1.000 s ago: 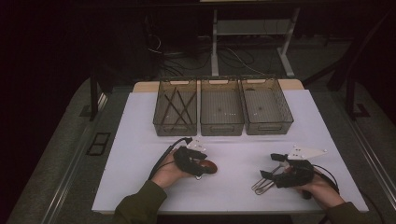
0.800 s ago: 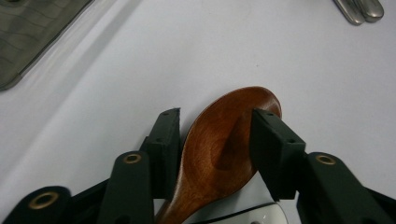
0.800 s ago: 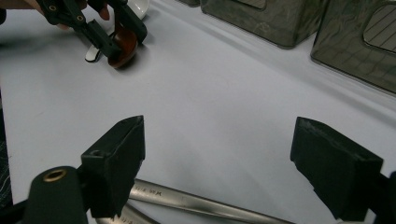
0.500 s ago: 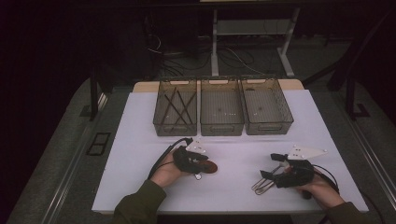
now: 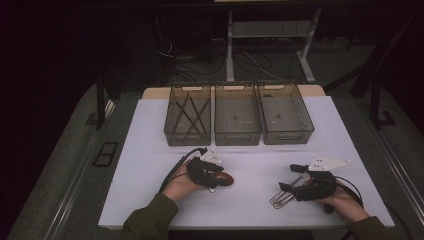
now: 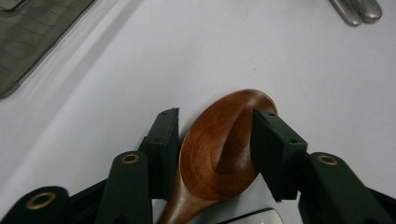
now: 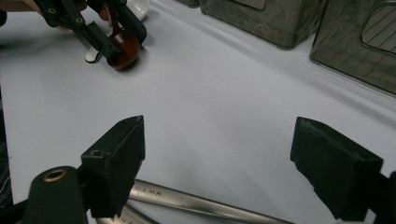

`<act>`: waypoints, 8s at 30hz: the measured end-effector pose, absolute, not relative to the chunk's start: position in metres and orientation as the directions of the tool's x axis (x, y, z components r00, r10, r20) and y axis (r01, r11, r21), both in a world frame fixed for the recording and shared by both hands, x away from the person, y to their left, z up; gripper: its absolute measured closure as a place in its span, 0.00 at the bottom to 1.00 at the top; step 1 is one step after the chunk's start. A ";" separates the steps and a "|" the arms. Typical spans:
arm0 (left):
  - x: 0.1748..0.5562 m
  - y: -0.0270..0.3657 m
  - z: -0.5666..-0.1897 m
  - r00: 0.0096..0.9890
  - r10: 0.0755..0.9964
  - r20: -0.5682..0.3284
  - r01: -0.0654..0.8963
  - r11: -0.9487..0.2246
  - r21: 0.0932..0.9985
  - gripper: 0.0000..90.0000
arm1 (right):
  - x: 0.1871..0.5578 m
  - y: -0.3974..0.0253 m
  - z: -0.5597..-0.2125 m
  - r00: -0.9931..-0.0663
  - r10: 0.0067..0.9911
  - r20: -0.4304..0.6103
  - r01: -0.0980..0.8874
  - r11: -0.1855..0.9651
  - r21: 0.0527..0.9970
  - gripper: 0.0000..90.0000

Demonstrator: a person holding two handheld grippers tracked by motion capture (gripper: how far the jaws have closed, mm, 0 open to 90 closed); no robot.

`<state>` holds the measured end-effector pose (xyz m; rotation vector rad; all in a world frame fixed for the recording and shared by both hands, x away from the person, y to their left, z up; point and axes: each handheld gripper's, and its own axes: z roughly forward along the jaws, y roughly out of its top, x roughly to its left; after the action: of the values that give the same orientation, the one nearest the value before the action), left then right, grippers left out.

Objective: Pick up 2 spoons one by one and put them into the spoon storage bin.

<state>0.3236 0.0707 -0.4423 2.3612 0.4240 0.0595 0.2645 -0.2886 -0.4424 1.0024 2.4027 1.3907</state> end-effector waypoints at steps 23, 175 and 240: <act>0.321 0.068 -0.444 0.952 0.292 -0.096 0.278 -0.685 0.674 0.48 | 0.264 -0.289 -0.442 -0.753 0.638 0.163 0.459 0.330 0.825 0.19; 0.483 -0.029 -0.375 0.862 0.505 -0.046 0.334 -0.497 0.801 0.84 | 0.263 -0.290 -0.443 -0.761 0.625 0.173 0.456 0.326 0.828 0.19; 0.365 0.109 -0.424 0.813 0.582 -0.025 0.447 -0.597 0.666 0.98 | 0.263 -0.287 -0.445 -0.756 0.635 0.160 0.460 0.342 0.819 0.19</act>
<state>0.3650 0.1094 -0.4241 2.3080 0.7530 0.2543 0.2632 -0.2871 -0.4452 0.9982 2.4134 1.3784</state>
